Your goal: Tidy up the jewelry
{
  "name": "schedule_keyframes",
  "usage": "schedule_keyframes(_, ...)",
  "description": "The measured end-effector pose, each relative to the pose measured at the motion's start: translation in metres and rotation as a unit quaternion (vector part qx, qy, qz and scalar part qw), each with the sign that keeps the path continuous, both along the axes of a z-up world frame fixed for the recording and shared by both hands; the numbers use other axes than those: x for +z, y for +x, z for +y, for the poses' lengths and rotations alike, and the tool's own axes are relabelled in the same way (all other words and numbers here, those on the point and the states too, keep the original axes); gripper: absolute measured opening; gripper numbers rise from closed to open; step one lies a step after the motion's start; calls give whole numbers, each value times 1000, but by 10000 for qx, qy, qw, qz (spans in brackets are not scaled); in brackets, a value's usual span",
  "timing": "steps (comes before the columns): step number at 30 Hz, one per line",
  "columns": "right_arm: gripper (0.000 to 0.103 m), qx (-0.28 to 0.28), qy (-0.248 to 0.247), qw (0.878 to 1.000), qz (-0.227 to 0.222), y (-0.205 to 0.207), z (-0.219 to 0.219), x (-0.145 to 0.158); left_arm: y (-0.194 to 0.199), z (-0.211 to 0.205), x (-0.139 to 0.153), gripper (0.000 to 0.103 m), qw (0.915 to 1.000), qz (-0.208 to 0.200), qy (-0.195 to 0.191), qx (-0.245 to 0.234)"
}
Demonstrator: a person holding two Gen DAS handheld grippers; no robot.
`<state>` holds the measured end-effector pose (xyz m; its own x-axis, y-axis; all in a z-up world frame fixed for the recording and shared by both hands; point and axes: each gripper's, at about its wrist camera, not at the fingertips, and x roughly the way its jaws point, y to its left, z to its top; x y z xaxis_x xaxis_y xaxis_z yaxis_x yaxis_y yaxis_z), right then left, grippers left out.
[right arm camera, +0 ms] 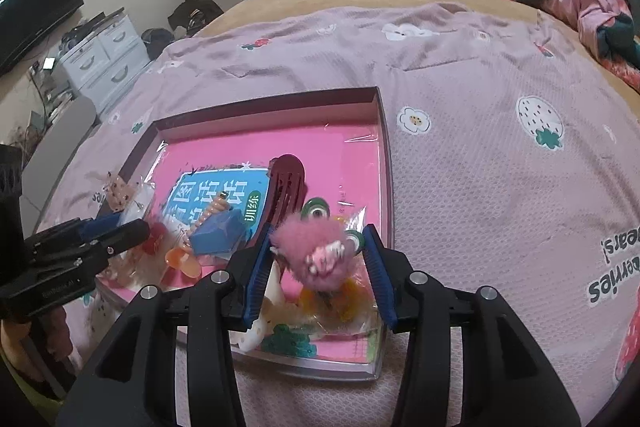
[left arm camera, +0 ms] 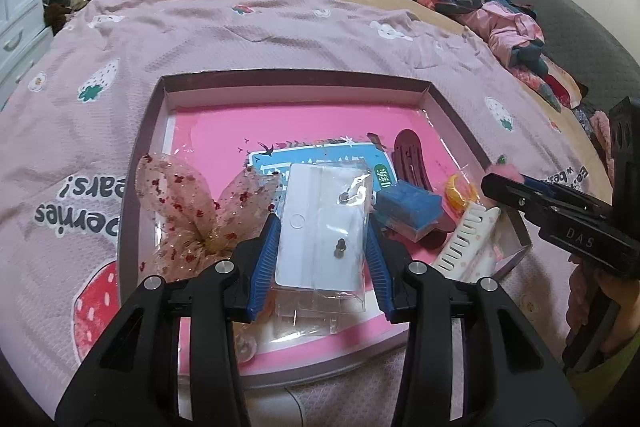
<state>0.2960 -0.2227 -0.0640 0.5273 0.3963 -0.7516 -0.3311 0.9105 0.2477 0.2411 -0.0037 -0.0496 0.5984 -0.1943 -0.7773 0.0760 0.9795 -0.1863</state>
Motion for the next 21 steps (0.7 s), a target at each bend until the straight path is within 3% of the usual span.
schedule_keyframes(8,60,36,131,9999,-102,-7,-4,11,4,-2,-6,34,10000,93,28,14)
schedule_keyframes(11,65,51,144,9998,-146,-11,-7,17,2,-2,-4,39,10000,92,23,17)
schedule_keyframes(13,69,77,151,9997,-196,-16,-8,21,2,-3,-2,48,10000,75,28,26)
schedule_keyframes(21,79,31,298,9987,-424,-38,-17,45,-12,-3,16,59,10000,5,68,40)
